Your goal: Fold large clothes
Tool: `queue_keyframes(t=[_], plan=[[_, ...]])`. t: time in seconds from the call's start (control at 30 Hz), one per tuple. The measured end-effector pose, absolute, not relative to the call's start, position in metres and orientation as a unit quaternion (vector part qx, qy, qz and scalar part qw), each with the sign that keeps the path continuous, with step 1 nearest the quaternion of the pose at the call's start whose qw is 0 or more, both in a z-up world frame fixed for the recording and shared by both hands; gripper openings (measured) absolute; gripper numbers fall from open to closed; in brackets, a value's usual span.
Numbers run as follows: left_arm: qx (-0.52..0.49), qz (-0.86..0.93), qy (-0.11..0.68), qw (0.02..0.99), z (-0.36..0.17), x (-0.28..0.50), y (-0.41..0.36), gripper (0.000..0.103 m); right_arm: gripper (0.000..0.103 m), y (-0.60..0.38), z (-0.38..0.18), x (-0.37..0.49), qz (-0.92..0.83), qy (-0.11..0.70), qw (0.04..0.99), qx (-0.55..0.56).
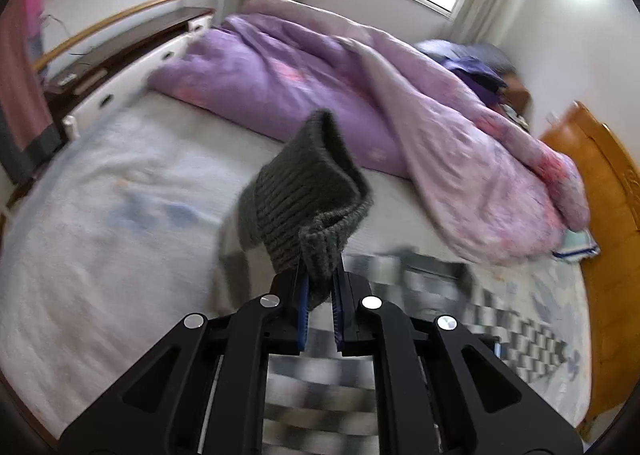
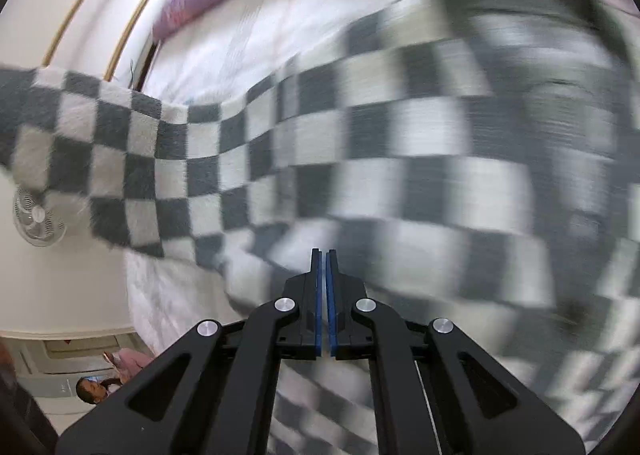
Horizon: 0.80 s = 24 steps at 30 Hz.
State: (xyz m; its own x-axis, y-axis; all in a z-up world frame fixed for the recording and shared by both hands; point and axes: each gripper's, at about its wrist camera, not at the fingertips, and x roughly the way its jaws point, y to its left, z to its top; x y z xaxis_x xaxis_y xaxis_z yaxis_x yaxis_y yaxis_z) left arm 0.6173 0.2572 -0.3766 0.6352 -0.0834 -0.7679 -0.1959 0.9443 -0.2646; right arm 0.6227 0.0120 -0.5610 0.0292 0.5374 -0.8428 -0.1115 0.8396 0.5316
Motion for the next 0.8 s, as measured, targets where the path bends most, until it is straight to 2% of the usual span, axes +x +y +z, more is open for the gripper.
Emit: queue_keyframes(t=[0.23,0.43,0.53,0.73,0.8], plan=[[-0.136,-0.03,0.452,0.881,-0.407,0.651,0.059,0.009,0.005,-0.225,-0.537,0.588,0.127,0.649,0.734,0.158],[-0.056,-0.093,0.53,0.841,-0.479,0.669,-0.098,0.009,0.005,-0.395,-0.54,0.559,0.01,0.631,0.746,0.211],[-0.027,-0.1,0.568,0.817,-0.52,0.663,-0.133,0.009,0.005,-0.449,-0.552,0.551,-0.044,0.624,0.744,0.236],[0.013,-0.095,0.617,0.781,-0.582,0.654,-0.155,0.009,0.006,-0.525,-0.573,0.537,-0.139,0.595,0.728,0.31],[0.015,-0.094,0.629,0.771,-0.594,0.654,-0.157,0.01,0.011,-0.549,-0.578,0.531,-0.164,0.577,0.719,0.351]])
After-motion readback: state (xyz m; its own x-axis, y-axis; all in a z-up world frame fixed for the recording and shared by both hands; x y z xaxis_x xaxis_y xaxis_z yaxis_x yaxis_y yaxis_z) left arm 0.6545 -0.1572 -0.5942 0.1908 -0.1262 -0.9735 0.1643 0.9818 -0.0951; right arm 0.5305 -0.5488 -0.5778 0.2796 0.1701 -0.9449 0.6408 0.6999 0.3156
